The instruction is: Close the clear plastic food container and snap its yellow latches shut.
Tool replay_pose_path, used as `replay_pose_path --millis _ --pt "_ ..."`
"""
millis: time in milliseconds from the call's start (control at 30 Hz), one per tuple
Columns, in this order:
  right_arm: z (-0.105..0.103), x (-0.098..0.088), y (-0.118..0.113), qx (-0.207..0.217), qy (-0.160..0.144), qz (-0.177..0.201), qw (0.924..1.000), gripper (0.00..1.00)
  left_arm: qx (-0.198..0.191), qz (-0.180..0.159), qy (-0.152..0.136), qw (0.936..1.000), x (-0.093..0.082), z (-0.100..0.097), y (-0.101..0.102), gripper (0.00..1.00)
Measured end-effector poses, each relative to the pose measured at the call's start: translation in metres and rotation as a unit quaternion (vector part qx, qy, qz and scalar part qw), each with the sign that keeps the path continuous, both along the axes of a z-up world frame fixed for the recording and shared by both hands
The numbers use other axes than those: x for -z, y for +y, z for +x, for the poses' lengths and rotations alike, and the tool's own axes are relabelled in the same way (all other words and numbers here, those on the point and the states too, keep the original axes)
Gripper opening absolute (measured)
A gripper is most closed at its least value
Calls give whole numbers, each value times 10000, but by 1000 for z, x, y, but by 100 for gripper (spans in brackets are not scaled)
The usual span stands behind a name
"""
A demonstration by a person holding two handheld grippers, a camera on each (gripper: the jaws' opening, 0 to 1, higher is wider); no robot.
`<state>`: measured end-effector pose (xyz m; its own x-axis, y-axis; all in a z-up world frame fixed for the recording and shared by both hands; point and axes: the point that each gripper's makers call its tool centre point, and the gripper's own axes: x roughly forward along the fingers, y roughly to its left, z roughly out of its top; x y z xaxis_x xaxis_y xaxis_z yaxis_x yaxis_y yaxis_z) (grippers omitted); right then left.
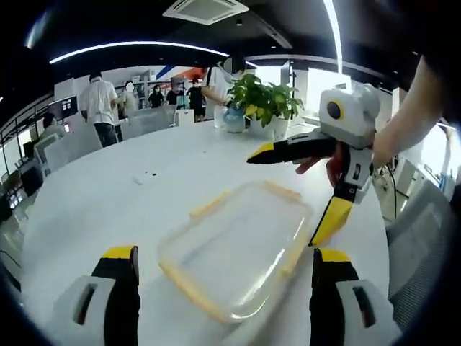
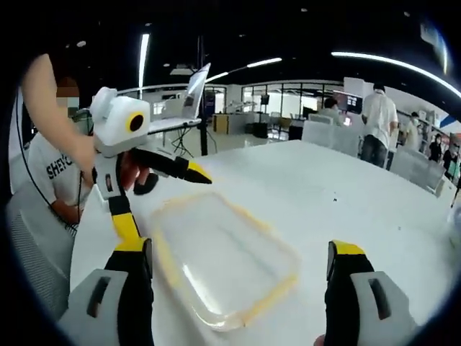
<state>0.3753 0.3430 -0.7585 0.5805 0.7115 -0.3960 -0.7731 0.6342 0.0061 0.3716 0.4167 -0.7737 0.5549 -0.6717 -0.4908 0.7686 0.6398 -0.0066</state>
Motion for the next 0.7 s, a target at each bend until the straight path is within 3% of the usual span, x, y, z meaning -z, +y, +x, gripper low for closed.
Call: replay_pose_path --millis 700 --pt "-6 -1 -9 290 78 183 9994 100 -386 -277 62 9989 1 -9 14 99"
